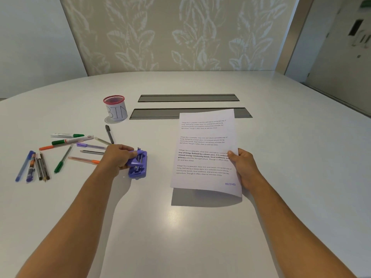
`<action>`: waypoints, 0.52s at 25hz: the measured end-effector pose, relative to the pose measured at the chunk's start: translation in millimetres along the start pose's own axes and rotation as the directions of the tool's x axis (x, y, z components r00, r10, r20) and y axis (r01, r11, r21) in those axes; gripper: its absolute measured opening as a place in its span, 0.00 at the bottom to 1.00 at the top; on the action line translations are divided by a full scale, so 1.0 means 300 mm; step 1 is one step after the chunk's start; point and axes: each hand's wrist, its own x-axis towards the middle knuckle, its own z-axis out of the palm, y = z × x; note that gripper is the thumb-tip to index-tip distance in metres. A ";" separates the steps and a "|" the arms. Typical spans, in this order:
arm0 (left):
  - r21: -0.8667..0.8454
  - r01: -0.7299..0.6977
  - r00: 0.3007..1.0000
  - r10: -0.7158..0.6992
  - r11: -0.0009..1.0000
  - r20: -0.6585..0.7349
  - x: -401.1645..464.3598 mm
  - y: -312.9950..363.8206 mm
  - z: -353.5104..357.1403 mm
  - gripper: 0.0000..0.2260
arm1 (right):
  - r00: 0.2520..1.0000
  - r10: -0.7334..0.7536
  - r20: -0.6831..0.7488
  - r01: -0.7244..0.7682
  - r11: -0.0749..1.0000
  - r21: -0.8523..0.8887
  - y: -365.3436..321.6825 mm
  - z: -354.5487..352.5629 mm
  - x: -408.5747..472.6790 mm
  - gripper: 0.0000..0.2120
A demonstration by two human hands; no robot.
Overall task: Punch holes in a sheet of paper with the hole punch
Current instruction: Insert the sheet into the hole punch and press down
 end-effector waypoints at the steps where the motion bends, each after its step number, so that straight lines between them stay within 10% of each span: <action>1: -0.020 -0.006 1.000 0.006 1.000 0.015 -0.004 0.008 0.019 0.05 | 1.000 0.003 -0.002 -0.003 1.000 -0.008 -0.002 -0.008 -0.001 0.08; 13: -0.010 -0.073 0.974 0.073 0.997 0.215 -0.075 0.104 0.330 0.05 | 0.998 0.018 -0.056 -0.027 0.986 -0.165 -0.011 -0.109 0.001 0.06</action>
